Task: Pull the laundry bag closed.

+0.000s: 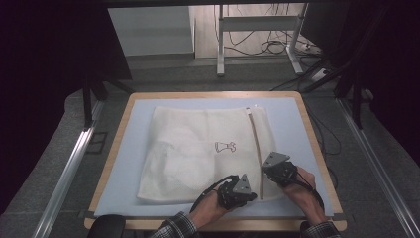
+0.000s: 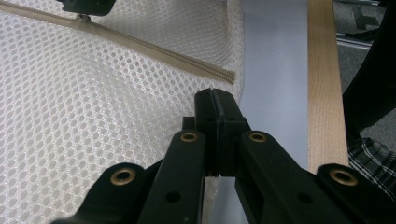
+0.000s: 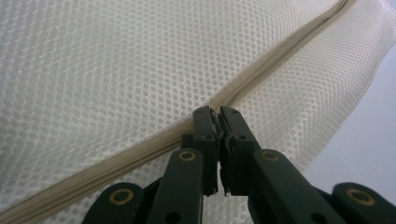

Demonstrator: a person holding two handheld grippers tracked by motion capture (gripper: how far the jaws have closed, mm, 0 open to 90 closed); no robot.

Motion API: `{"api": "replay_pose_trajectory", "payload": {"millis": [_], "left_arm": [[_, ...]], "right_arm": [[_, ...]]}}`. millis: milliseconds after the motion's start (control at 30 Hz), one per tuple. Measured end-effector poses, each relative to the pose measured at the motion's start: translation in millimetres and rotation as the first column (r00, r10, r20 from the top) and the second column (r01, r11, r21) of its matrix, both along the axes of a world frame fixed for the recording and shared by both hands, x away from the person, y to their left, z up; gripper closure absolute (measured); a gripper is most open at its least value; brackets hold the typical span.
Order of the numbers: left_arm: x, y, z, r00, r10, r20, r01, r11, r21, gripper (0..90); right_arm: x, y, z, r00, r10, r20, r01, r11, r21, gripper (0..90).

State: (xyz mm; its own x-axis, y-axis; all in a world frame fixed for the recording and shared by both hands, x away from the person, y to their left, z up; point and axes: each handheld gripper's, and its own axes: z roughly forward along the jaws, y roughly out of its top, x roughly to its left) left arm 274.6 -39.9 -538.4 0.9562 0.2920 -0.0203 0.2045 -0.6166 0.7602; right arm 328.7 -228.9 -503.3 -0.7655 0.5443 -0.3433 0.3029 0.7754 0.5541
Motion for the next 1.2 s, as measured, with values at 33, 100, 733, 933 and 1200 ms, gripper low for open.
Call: {"api": "replay_pose_trajectory", "payload": {"millis": [33,100,733,933,1200], "left_arm": [[0.0,0.0,0.0,1.0000,0.000,0.000,0.000,1.0000,0.000,89.7],[0.1,0.0,0.0,1.0000,0.000,-0.001,0.000,1.0000,0.000,89.7],[0.2,0.1,0.0,1.0000,0.000,-0.003,0.000,1.0000,-0.002,89.7],[0.9,0.5,0.0,1.0000,-0.006,0.002,0.006,1.0000,0.004,89.7],[1.3,0.6,0.1,1.0000,-0.008,0.003,0.008,1.0000,0.005,89.7]], "right_arm": [[1.1,0.1,-0.3,1.0000,-0.003,0.002,0.003,1.0000,0.002,84.6],[3.9,0.1,-0.7,1.0000,-0.001,0.003,0.001,1.0000,0.003,84.6],[26.0,7.0,-3.7,0.9991,-0.011,0.040,0.013,0.9993,-0.034,84.8],[32.0,8.9,-4.5,0.9990,-0.010,0.045,0.012,0.9990,-0.043,84.6],[39.0,11.8,-5.7,0.9987,-0.013,0.050,0.015,0.9987,-0.048,84.5]]}}
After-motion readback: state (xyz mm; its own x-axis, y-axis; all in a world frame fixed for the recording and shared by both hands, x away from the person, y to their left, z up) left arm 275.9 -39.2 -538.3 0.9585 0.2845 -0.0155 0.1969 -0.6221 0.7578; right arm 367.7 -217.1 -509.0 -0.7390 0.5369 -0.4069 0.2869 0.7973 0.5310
